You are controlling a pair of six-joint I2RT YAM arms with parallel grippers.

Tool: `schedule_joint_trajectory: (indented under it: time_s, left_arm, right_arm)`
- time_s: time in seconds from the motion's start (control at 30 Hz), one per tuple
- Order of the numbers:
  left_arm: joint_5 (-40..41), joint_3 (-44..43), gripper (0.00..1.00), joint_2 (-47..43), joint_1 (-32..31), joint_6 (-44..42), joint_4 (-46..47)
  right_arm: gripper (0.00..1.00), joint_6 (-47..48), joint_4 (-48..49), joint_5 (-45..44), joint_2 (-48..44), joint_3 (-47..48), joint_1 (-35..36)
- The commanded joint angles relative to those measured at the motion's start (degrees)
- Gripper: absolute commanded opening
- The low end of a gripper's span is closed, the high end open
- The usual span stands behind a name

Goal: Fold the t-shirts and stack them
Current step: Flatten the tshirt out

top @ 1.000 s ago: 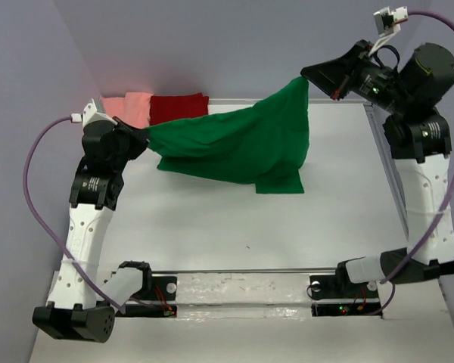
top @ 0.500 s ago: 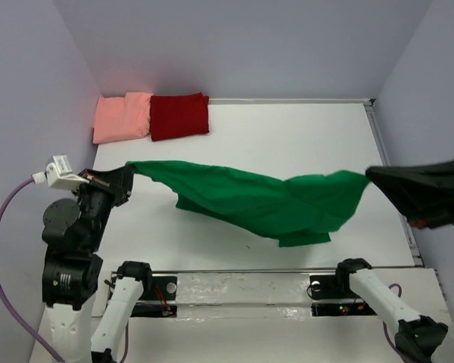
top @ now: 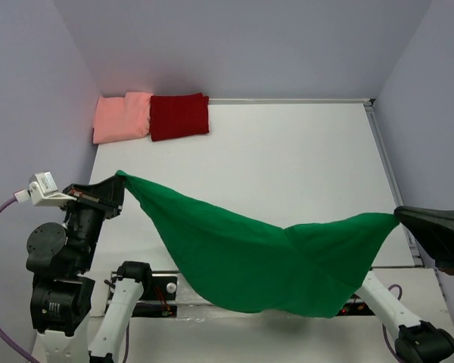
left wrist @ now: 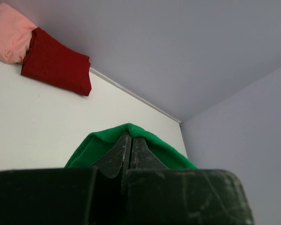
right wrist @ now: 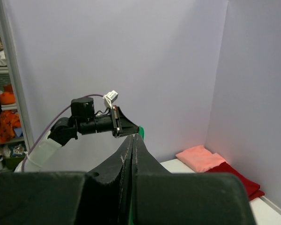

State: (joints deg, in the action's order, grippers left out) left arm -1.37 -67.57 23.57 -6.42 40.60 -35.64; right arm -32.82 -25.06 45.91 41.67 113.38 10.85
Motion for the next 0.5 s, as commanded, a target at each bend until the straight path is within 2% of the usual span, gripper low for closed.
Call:
schedule_joint_trajectory:
  time_s: [0.0, 0.13, 0.3, 0.47]
  left_arm:
    - [2.7, -3.4, 0.00, 1.7, -0.1, -1.9, 3.0]
    - [3.5, -3.4, 0.00, 3.2, -0.1, -1.8, 4.0]
    - [4.2, -4.3, 0.00, 6.1, -0.1, -2.3, 5.4]
    - [4.6, -7.6, 0.00, 10.6, -0.1, -3.8, 8.3]
  right_arm:
    - [0.00, 1.5, 0.4, -1.5, 3.2, -2.4, -0.3]
    - [0.00, 1.8, 1.1, -2.3, 4.4, -7.4, -0.3]
    - [0.00, 1.5, 4.0, -1.9, 7.6, -9.1, -0.3]
    - [0.00, 2.8, 6.6, 0.6, 16.9, -1.1, -0.3]
